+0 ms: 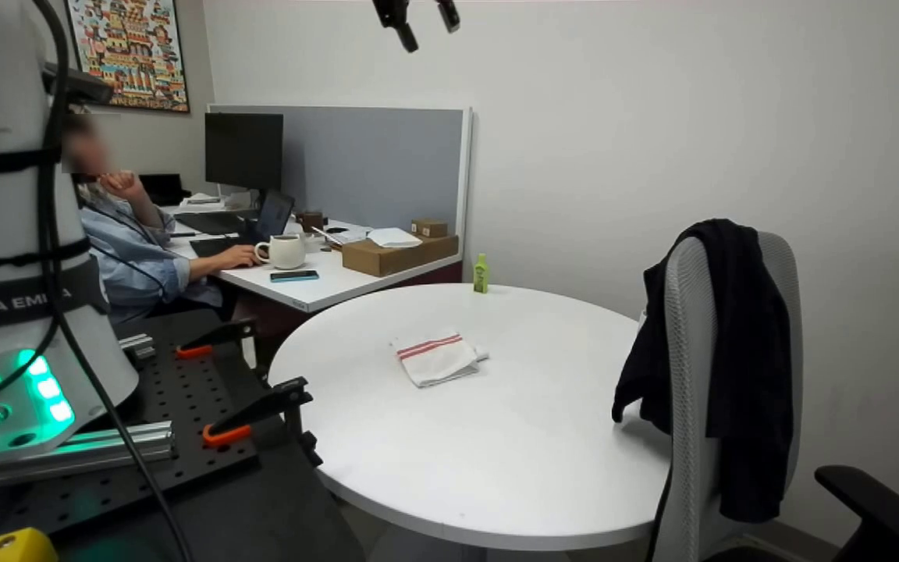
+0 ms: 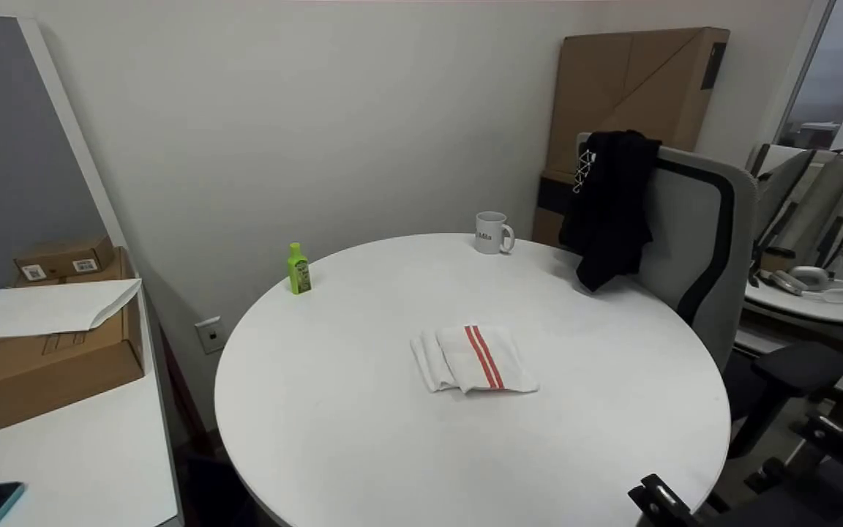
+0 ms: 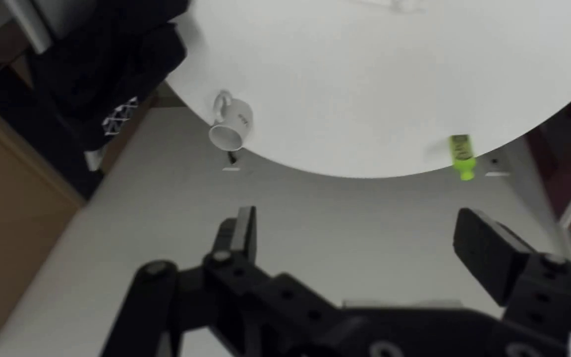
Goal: Move the black cloth from the top of the chair to the table
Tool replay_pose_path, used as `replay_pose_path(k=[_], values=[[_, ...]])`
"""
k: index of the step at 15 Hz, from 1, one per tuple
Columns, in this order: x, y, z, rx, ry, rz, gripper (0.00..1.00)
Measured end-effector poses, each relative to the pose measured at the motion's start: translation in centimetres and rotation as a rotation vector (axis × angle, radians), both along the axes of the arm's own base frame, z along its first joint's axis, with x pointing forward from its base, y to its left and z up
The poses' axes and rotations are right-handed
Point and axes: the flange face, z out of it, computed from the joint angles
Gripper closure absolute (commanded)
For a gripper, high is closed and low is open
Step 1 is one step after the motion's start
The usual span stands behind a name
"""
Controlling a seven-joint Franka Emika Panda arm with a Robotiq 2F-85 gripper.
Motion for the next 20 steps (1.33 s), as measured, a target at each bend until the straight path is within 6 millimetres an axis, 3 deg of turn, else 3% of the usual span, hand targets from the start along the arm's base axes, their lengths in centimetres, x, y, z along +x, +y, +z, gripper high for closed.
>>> replay_pose_path(k=[3,5,8,13,16,20], values=[[3.8,-6.2,2.7,-0.068,-0.07,-0.089,0.0],[6.6,-10.0,2.7,-0.088,-0.064,-0.142,0.0],[11.0,-14.6,0.1,-0.083,-0.009,-0.202,0.0],[16.8,-19.9,-6.3,-0.059,0.092,-0.267,0.0],[18.6,-23.3,-8.8,-0.058,0.124,-0.32,0.0],[18.8,-27.6,-10.6,-0.069,0.158,-0.394,0.0]])
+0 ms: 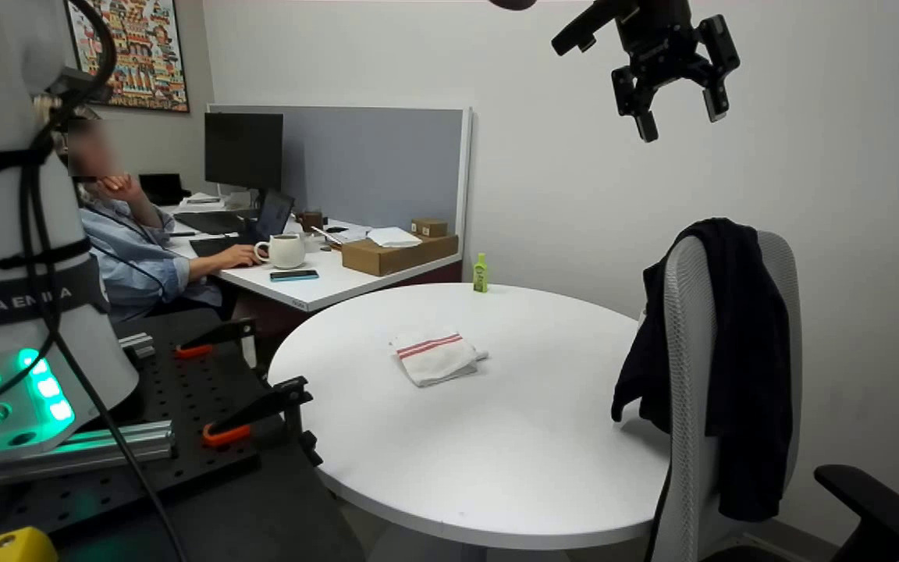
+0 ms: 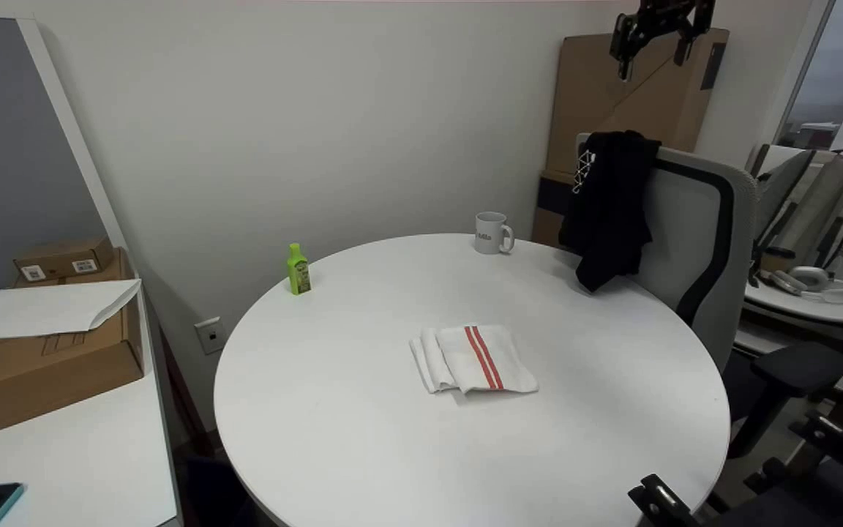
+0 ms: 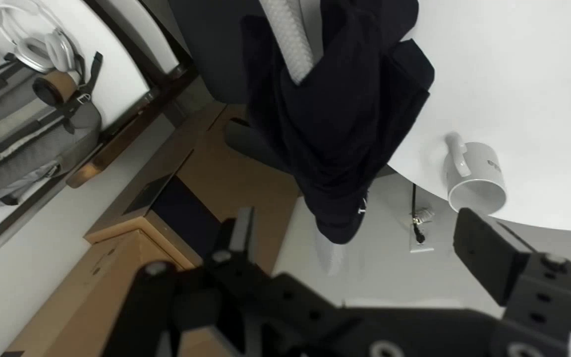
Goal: Move the black cloth from the top of the chair to the table
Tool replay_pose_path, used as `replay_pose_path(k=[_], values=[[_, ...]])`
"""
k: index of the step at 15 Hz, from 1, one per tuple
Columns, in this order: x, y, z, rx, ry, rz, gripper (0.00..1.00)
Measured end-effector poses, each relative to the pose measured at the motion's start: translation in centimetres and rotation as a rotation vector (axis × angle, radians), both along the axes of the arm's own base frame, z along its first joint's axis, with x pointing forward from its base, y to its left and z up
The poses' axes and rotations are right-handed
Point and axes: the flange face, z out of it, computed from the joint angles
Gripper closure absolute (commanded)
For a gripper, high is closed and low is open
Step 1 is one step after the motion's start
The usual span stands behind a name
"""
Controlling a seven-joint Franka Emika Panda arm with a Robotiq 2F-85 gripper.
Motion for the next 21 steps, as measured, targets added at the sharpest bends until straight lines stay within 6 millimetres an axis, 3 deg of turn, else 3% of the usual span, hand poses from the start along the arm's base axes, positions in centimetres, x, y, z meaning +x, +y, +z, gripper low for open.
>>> replay_pose_path(k=[6,17,21], values=[[-0.7,-3.1,-2.7,0.003,0.044,-0.059,0.0],[0.9,-4.7,-8.3,0.021,0.09,-0.098,0.0],[2.5,-4.3,-9.2,0.036,0.047,-0.113,0.0]])
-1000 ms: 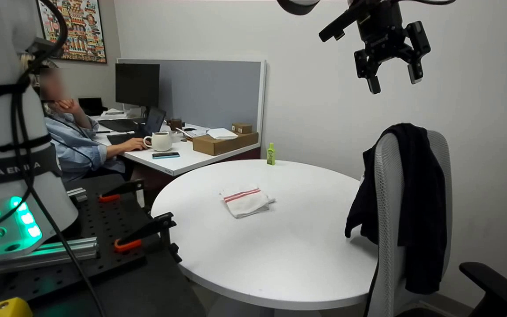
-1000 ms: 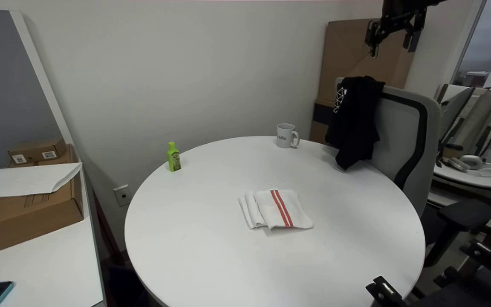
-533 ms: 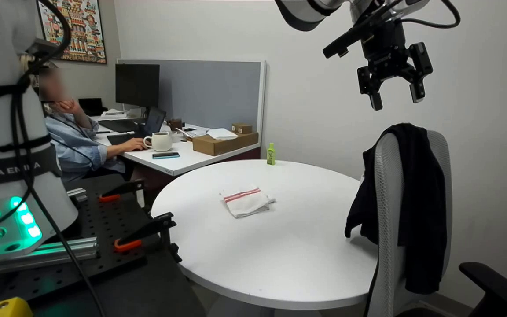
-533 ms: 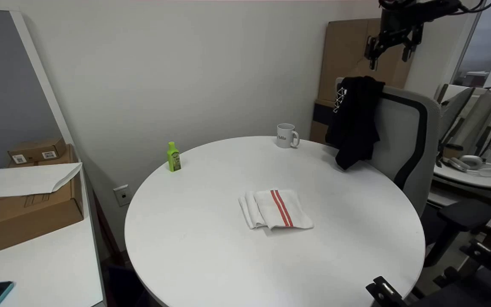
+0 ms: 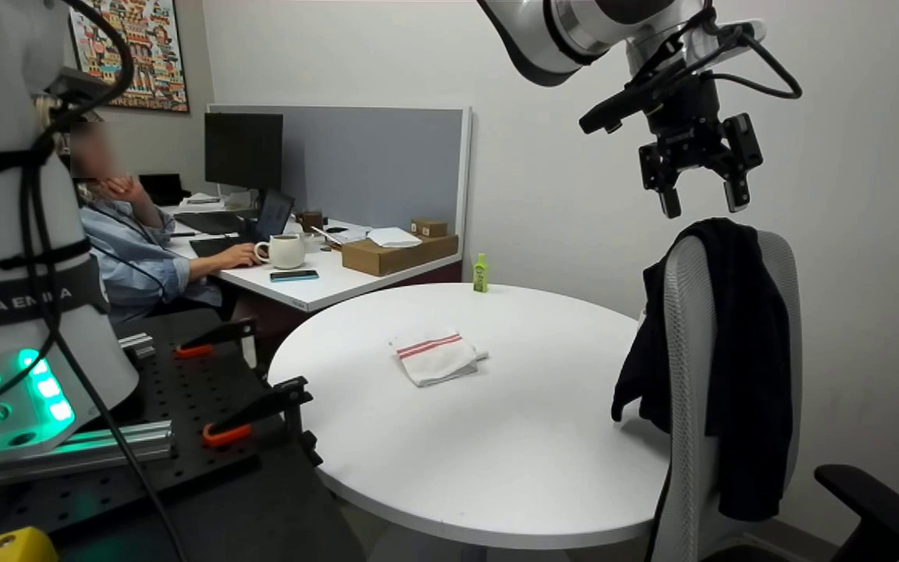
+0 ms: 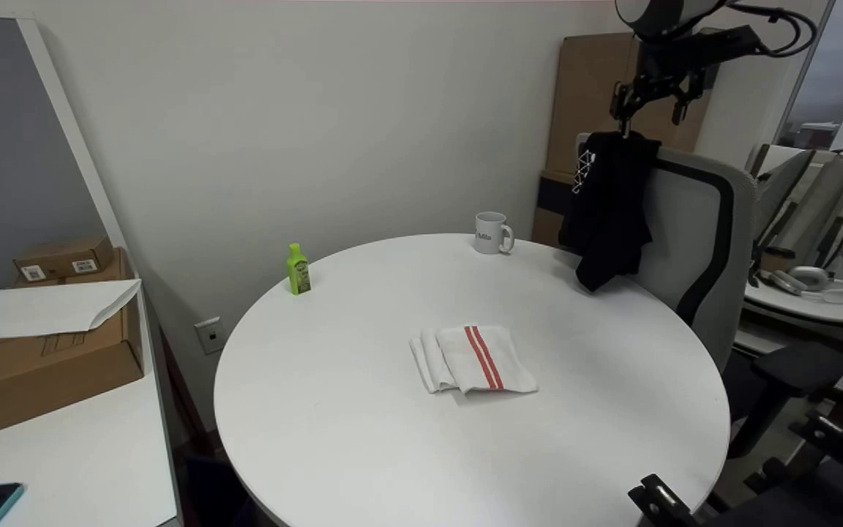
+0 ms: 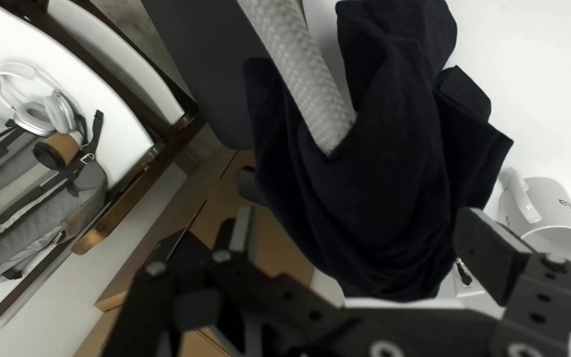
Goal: Move the black cloth from the top of the chair to the table
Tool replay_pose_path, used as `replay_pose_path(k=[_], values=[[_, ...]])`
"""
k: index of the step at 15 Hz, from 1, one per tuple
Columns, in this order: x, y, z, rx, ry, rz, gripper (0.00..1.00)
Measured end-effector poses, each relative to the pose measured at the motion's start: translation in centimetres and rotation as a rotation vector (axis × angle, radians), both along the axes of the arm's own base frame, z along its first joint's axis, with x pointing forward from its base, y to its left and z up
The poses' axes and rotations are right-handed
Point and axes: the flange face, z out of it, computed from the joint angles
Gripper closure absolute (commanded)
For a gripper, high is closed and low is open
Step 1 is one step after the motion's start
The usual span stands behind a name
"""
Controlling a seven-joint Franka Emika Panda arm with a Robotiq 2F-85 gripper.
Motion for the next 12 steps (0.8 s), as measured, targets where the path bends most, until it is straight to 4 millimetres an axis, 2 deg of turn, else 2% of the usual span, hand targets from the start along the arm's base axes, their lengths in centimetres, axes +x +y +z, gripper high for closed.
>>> replay_pose_path(k=[5,7,9,12], values=[[2.0,0.7,-0.4,0.001,-0.048,-0.008,0.03],[2.6,0.6,-0.6,-0.001,-0.06,-0.013,0.08],[3.2,0.3,-0.9,-0.002,-0.065,-0.019,0.31],[3.7,0.0,-1.3,0.0,-0.07,-0.027,0.52]])
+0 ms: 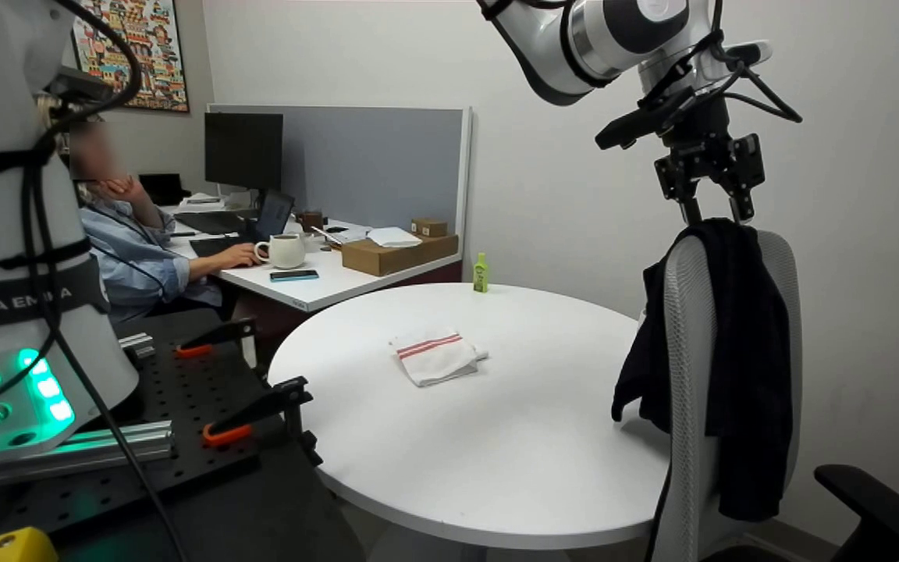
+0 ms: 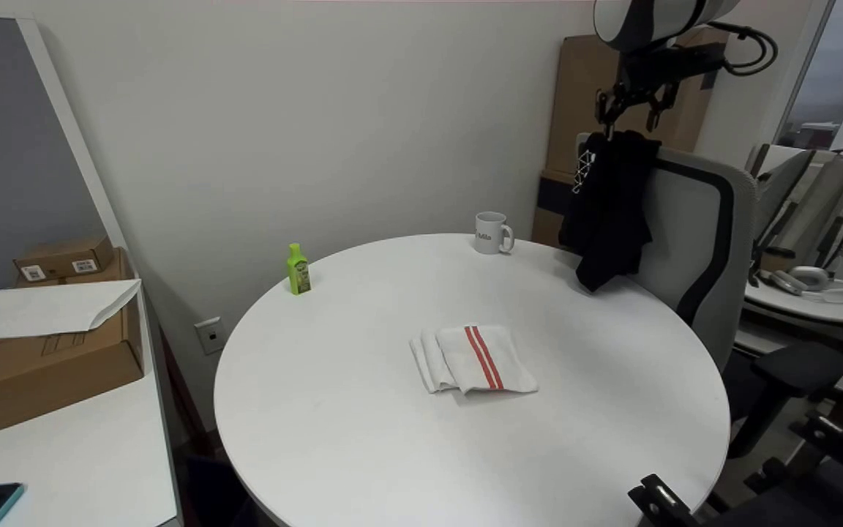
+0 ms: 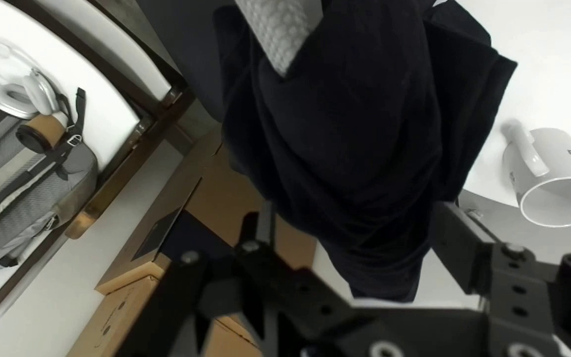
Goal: Move the black cloth from the top of the chair to the table
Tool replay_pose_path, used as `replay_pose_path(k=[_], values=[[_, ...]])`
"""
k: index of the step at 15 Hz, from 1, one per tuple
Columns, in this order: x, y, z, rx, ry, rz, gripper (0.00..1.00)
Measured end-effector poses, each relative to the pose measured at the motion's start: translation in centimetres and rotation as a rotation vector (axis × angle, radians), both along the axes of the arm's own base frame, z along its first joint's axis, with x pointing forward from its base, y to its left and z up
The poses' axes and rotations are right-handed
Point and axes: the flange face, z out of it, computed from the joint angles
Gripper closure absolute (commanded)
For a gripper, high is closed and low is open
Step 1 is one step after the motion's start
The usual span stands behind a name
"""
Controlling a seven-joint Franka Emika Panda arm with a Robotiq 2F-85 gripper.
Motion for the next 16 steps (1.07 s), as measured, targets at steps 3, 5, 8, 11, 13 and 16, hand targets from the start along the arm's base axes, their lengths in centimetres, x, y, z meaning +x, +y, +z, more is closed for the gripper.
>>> replay_pose_path(k=[3,5,8,11,13,16], values=[[0.5,-0.1,-0.3,0.005,-0.006,-0.005,0.76],[0.7,0.0,-0.3,0.008,-0.01,-0.005,0.9],[1.0,0.5,0.2,0.008,-0.02,0.001,1.0],[1.1,0.2,0.6,0.003,-0.029,-0.002,0.99],[1.2,0.2,1.1,0.0,-0.042,0.0,0.99],[1.3,0.5,3.5,0.023,-0.101,-0.012,0.99]])
